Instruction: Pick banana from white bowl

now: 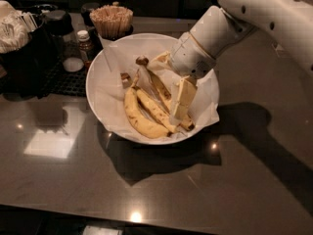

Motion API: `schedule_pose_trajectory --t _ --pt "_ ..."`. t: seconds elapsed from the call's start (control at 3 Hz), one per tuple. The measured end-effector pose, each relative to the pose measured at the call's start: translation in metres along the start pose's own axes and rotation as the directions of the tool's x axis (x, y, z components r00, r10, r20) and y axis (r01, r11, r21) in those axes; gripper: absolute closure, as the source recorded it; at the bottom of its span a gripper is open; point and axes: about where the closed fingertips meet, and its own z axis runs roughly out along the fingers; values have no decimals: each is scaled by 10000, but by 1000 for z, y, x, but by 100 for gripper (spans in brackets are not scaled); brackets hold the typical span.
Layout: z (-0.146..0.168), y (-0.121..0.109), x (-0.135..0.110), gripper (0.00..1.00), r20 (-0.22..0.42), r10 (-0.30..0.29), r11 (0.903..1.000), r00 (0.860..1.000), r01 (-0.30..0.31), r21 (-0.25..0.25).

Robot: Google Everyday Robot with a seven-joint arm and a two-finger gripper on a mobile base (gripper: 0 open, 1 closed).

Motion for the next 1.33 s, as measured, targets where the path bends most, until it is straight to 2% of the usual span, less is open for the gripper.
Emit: schedule_pose_trajectory --t 0.33,0.67,1.0,1.33 --pt "-1 -5 12 0 139 384 9992 9992 -386 131" --pt "-13 -6 26 0 384 885 9935 9953 -910 684" --pt "-33 -3 33 0 587 1186 9807 9912 -1262 1493" --pt "-37 -3 27 0 476 866 9839 9951 -930 1523"
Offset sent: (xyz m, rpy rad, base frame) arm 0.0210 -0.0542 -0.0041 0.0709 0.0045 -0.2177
